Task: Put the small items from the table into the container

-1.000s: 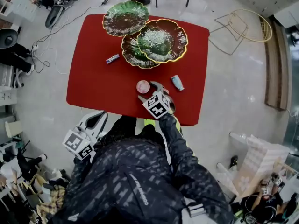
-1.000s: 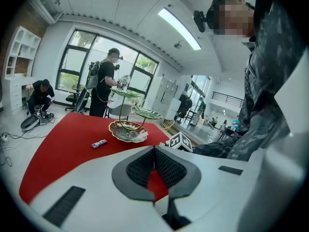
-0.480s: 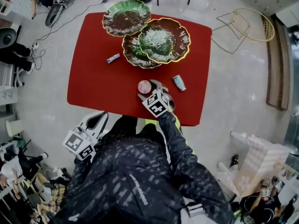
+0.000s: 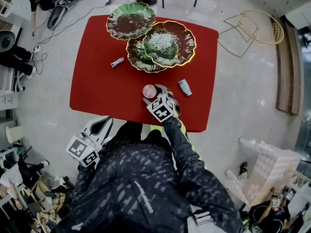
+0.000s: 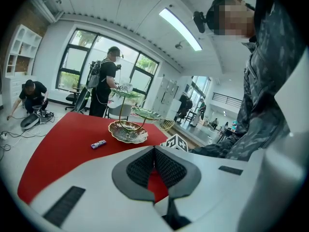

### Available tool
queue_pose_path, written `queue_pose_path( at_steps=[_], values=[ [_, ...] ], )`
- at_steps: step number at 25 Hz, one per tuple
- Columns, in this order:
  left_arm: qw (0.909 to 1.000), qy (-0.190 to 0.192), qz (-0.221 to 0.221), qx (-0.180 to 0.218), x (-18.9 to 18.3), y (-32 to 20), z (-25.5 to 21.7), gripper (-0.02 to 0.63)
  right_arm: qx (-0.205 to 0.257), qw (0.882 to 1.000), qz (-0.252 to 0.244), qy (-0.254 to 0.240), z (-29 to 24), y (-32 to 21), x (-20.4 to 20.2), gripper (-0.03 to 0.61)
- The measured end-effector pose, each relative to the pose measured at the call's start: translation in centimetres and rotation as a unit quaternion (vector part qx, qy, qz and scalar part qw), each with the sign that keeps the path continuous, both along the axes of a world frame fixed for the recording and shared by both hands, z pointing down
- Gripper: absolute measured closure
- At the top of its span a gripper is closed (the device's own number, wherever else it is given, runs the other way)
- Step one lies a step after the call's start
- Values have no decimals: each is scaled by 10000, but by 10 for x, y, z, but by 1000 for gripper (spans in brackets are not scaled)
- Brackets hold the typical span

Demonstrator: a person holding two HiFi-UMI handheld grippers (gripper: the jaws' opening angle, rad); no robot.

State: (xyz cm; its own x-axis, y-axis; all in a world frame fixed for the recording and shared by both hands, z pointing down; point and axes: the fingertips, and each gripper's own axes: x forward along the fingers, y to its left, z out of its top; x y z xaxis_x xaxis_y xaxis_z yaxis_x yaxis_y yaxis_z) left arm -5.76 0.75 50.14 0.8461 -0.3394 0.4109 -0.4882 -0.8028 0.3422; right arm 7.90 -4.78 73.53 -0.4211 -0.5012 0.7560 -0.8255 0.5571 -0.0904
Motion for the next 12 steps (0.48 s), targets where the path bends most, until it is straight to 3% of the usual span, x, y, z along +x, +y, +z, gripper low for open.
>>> queue_pose_path(
  at_steps=[12],
  values=[
    [9999, 80, -109, 66, -6, -2, -5, 603, 40, 9999, 83, -53, -22, 5, 3, 247]
  ],
)
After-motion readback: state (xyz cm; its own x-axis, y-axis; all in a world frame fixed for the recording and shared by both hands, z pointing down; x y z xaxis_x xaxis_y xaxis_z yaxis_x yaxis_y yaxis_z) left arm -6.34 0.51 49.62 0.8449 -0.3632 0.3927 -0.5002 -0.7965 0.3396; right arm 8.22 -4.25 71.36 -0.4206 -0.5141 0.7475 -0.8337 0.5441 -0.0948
